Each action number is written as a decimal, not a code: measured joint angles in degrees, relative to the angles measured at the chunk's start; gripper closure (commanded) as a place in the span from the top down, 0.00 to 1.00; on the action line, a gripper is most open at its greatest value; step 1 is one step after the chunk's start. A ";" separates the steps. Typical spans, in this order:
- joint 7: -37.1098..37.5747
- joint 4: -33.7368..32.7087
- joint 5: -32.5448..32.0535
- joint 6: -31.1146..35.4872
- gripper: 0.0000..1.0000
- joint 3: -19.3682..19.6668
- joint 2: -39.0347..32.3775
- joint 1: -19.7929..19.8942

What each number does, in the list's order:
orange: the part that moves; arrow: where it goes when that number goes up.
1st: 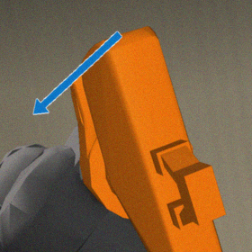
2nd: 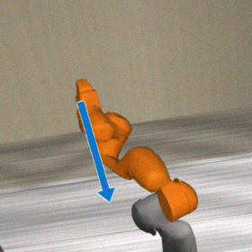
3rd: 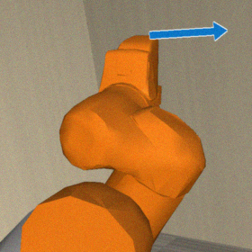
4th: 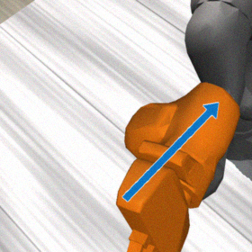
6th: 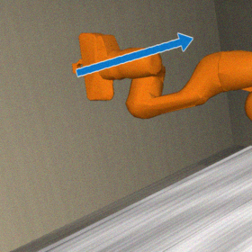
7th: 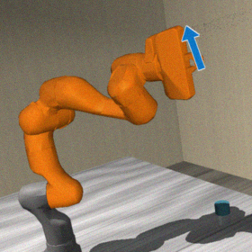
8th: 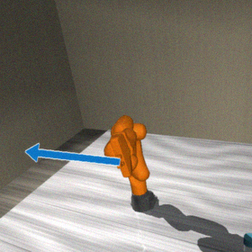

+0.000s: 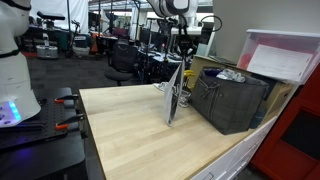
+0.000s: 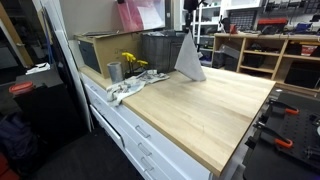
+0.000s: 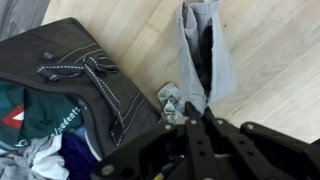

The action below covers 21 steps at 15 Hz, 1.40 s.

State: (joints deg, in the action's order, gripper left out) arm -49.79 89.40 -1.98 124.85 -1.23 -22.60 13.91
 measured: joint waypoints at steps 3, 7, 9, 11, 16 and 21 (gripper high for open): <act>0.30 0.36 -1.25 -0.42 0.02 0.82 2.36 -0.43; 0.64 1.02 -3.46 -1.52 0.02 2.12 5.31 -1.17; 0.64 1.33 -4.67 -2.37 0.02 2.48 6.45 -1.67; 0.64 1.38 -5.71 -2.96 0.02 2.51 7.17 -2.43; 0.64 1.38 -8.91 -3.34 0.02 2.50 7.69 -4.79; -0.59 1.44 -9.79 -3.27 0.32 0.23 6.67 -8.34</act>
State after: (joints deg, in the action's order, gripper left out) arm -50.38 90.84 -11.77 121.58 -1.00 -15.93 5.57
